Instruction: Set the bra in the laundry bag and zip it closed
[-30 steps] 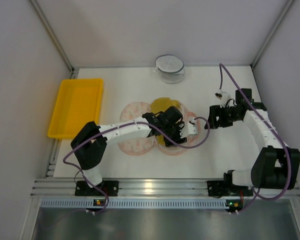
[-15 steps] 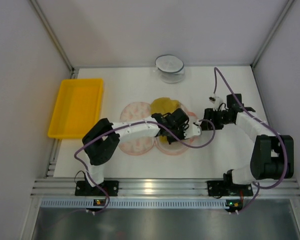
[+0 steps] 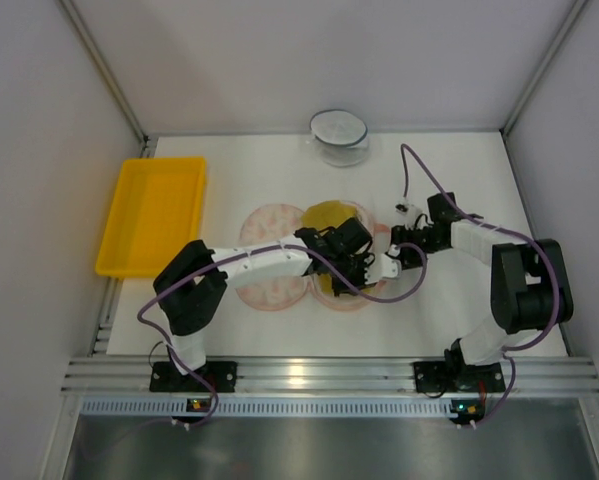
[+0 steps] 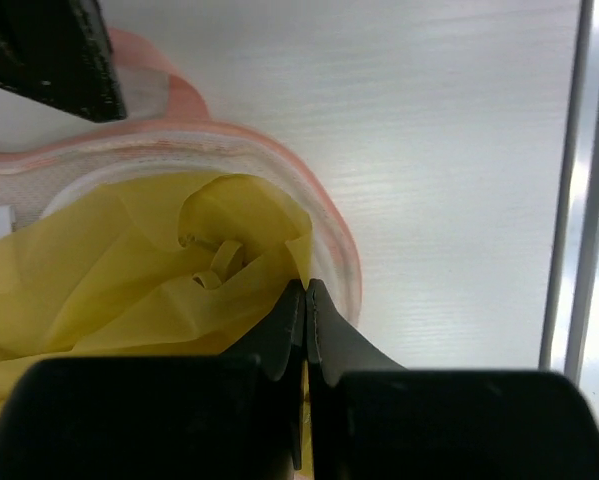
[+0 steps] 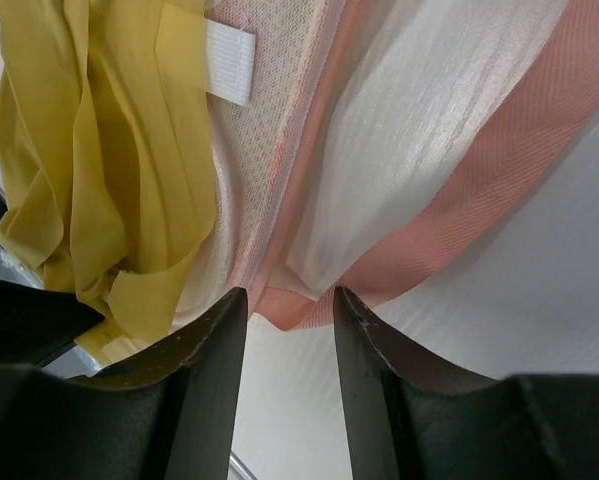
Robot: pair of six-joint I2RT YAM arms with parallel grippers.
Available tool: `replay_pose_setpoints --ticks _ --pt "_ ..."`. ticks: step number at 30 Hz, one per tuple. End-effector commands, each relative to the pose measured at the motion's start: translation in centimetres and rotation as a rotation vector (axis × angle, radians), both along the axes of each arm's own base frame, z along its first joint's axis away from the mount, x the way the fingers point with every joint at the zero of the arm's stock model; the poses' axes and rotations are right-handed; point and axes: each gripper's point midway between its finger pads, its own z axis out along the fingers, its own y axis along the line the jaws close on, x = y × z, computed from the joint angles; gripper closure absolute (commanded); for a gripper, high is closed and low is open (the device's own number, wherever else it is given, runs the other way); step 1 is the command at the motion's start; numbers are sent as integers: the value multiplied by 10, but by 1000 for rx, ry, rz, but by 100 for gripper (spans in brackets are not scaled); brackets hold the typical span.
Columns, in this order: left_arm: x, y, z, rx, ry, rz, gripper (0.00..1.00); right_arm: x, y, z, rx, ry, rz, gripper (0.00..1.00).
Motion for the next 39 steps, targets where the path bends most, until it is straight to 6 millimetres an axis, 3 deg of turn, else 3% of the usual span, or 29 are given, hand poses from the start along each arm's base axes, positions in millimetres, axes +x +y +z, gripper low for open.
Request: replay_pose_setpoints --ticks 1,8,11,12,15,16,18,20,23,25,28,30,36,39 --pt "-28 -1 20 -69 40 -111 100 15 12 13 43 -66 29 60" --pt "-39 19 6 -19 28 -212 100 13 14 15 35 -68 43 63" --pt "-19 23 6 28 -55 -144 70 14 14 17 33 -71 48 64" --pt "-12 23 14 29 -86 -114 63 14 15 19 32 -76 52 65" --pt "3 12 55 -58 -96 -40 55 18 13 27 25 -108 60 65" --pt "18 8 89 -144 -89 27 46 19 13 29 21 -118 62 65" --pt "30 5 125 -243 -46 83 42 25 13 39 20 -152 61 65" --pt "68 12 160 -320 -33 226 41 29 13 45 20 -166 61 65" --pt "127 33 172 -344 -38 414 41 40 14 57 18 -205 57 65" --pt "169 52 158 -325 -26 507 42 48 15 59 17 -219 56 65" --pt "213 67 139 -303 -47 542 42 57 17 57 20 -212 52 65" --pt "223 69 117 -268 -35 499 41 63 19 55 24 -209 47 65" --pt "234 62 89 -249 -44 397 40 75 20 46 23 -198 28 65" --pt "241 61 67 -215 -38 386 39 79 22 41 24 -190 24 65"
